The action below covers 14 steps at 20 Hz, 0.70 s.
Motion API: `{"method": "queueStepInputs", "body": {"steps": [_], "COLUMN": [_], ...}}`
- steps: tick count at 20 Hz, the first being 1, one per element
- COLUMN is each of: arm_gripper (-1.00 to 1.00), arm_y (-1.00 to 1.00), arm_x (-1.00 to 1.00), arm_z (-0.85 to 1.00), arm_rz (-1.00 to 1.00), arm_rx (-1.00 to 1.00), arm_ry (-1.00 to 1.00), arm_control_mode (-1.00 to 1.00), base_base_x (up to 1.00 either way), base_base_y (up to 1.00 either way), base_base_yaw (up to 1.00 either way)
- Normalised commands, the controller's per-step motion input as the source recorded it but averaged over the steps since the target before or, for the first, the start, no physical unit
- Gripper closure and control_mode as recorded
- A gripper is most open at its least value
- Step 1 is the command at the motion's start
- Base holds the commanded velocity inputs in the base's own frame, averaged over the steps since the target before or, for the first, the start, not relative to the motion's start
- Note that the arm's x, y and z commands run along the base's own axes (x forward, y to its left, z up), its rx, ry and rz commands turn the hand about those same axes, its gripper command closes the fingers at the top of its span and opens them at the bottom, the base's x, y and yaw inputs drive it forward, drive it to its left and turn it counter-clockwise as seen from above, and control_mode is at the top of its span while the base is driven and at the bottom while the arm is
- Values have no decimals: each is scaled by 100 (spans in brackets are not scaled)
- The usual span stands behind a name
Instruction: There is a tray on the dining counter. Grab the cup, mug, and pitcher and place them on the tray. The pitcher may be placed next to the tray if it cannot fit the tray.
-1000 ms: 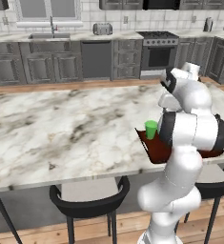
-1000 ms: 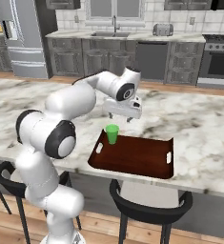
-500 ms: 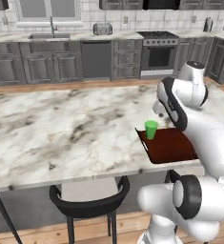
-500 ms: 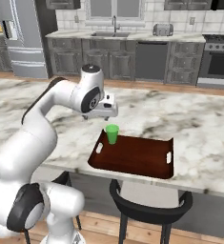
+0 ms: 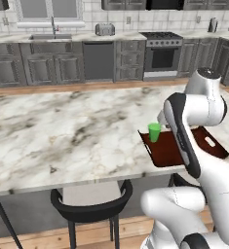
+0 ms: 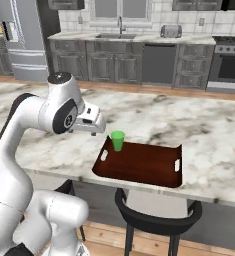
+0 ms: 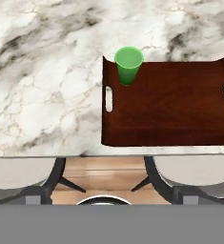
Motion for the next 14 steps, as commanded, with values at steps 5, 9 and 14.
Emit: {"method": "queueStepInputs", "body": {"steps": [5,9,14], "arm_gripper": [-100,-100,-100], "arm_y": [18,30,27], "arm_x": [-81,-31,-31], "arm_z": [4,1,0], "arm_rz": [0,1,3], "arm_rx": [0,0,0], "arm_ry": [-1,0,0], "arm_control_mode": [-100,-100,-100], "base_base_x": [0,0,0], "base_base_y": [0,0,0], "base_base_yaw": [0,0,0]}}
